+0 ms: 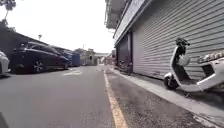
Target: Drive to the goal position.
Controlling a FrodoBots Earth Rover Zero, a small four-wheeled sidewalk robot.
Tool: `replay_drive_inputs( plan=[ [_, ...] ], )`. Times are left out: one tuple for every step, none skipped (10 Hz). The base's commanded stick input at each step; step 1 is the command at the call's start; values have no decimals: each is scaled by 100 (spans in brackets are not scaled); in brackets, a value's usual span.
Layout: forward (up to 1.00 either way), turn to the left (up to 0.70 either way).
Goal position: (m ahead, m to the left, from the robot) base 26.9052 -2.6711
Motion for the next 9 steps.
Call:
replay_drive_inputs(
  plan=[
    [45, 0],
    [45, 0],
    [45, 0],
    [45, 0],
    [45, 27],
    [45, 27],
    [45, 27],
    [45, 27],
    [45, 27]
  ],
)
